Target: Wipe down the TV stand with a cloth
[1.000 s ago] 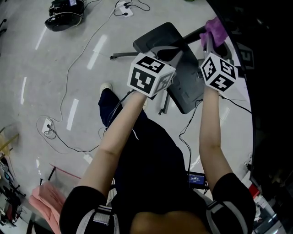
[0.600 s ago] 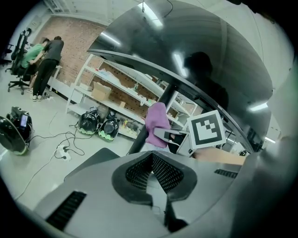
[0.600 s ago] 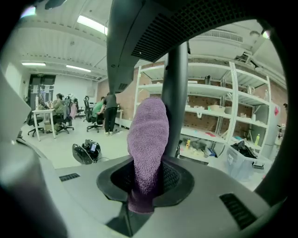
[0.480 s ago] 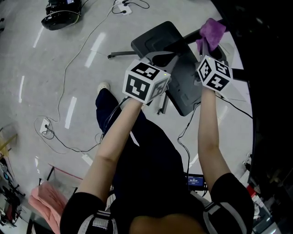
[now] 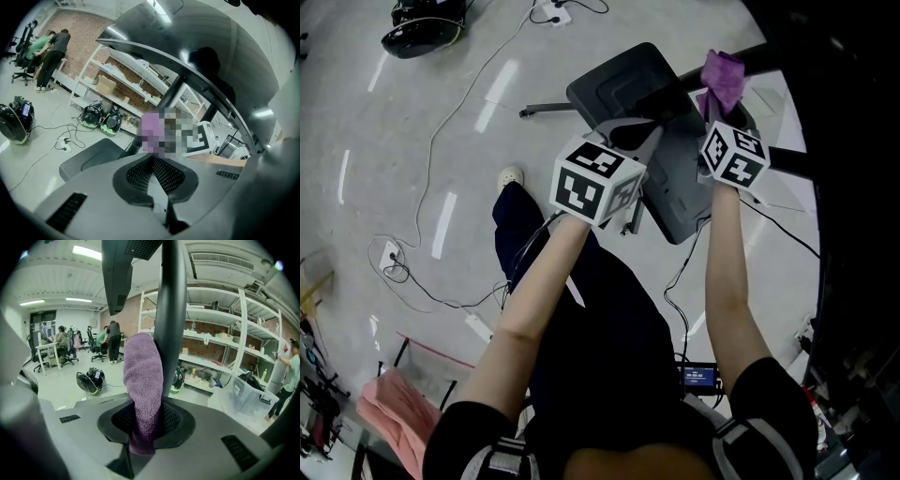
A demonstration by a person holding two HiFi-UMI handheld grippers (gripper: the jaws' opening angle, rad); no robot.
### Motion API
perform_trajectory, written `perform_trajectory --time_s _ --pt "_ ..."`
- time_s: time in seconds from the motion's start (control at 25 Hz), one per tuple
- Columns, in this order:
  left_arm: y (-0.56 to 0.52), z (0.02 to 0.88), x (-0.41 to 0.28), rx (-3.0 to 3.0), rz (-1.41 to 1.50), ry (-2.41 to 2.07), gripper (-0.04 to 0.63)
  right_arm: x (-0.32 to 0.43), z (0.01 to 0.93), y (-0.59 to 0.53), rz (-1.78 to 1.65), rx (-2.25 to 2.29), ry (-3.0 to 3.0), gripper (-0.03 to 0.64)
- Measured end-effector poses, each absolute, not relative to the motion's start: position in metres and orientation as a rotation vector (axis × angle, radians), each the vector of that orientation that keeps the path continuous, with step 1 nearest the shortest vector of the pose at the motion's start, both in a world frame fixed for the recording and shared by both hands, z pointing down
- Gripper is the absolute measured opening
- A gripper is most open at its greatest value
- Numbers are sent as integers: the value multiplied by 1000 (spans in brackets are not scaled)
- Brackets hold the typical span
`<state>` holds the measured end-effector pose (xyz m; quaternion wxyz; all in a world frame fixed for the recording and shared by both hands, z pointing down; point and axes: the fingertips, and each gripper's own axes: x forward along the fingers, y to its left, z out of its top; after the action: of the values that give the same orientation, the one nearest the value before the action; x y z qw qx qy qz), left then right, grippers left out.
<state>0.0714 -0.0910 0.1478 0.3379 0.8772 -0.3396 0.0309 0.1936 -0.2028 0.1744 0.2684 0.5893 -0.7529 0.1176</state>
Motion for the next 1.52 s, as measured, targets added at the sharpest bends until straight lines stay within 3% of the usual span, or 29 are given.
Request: perform_trajectory --time_s 0.8,1.52 --pt "-76 165 71 2245 112 -867 7 210 289 -183 646 1320 -1858 89" --pt "-71 124 90 2318 77 -847 8 229 115 -165 212 1763 -2081 89"
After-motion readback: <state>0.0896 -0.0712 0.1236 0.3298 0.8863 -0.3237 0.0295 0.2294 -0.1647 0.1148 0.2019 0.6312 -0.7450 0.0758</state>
